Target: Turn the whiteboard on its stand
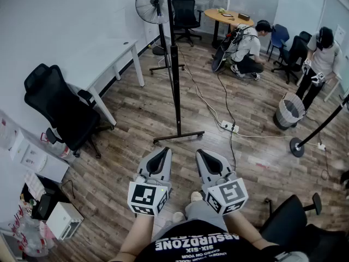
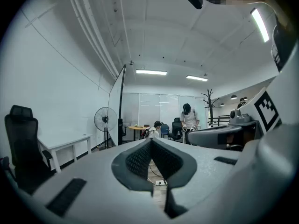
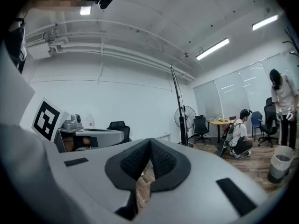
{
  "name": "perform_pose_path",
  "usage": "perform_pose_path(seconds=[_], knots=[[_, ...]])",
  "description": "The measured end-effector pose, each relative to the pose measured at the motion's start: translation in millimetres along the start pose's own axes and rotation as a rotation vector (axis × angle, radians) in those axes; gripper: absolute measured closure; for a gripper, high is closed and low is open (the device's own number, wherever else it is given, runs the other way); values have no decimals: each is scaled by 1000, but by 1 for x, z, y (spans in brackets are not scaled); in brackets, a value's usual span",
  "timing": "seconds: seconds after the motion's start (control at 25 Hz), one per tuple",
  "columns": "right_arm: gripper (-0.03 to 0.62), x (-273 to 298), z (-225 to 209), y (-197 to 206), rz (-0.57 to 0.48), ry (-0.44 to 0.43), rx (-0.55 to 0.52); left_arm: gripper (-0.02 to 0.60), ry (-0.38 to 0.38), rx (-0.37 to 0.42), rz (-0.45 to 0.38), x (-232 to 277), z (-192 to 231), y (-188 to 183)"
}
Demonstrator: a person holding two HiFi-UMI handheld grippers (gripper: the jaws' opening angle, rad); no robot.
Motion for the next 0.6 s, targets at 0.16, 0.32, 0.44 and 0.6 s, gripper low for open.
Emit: perform_pose_path(seconds=[0.16,0.32,0.44,0.6], knots=[[595,12,-11,-2,-9,-12,-3,575,6,2,-3,14,2,-1],[595,20,-28,-4,-13,-25,17,575,-5,-6,-1,30,3,-3],[595,30,-41,-6,-11,-38,19,575,-14,-8,1,42,6,-4],[595,42,-59,-11,-13,-84,20,575,-19,-14,-6,61,9,-6]])
Point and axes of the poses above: the fingertips, and each gripper's own axes: x forward along the fingers, z to its left, y out of its underside, the point moved 6 cm from there along -x, backward along the fingers, and after that the axes turned 2 degrees about -y, right-handed, at the moved point
